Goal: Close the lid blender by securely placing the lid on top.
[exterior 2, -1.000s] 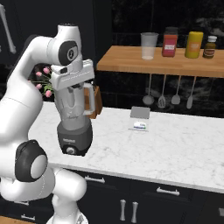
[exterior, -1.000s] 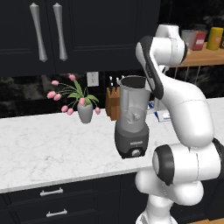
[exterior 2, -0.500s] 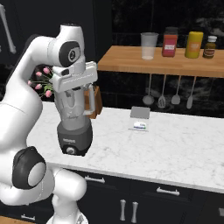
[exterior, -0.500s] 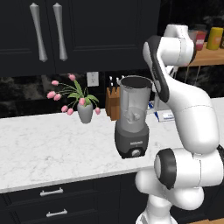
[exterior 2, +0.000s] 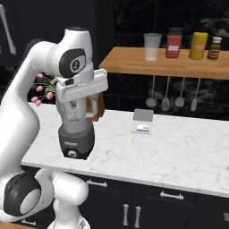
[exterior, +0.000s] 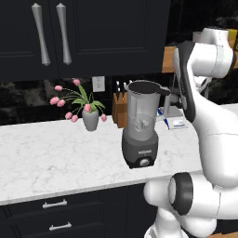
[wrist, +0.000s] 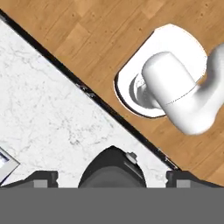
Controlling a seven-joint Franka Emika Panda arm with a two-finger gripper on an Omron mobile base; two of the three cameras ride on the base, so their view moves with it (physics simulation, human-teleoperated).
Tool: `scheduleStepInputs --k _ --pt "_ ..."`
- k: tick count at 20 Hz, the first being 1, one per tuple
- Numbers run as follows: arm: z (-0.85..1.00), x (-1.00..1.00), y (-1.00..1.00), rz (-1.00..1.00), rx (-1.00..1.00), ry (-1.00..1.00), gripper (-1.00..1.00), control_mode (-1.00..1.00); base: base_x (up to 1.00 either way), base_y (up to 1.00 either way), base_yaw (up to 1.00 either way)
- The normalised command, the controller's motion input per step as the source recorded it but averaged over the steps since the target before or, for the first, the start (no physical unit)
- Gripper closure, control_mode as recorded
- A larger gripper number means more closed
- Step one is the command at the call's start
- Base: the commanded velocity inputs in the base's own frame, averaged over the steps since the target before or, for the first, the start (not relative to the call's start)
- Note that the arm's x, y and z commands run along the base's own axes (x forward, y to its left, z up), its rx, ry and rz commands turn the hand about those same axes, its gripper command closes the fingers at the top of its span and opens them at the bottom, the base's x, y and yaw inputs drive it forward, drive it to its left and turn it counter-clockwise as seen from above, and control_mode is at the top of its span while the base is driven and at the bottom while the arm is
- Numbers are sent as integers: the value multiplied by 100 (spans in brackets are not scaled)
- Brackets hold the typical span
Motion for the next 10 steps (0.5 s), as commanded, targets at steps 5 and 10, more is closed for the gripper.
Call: scheduleStepInputs --k 5,10 --pt "0 -62 -27 -4 0 -52 -100 -100 0 0 0" --pt "-16 -55 -38 5 4 -46 -100 -100 0 0 0"
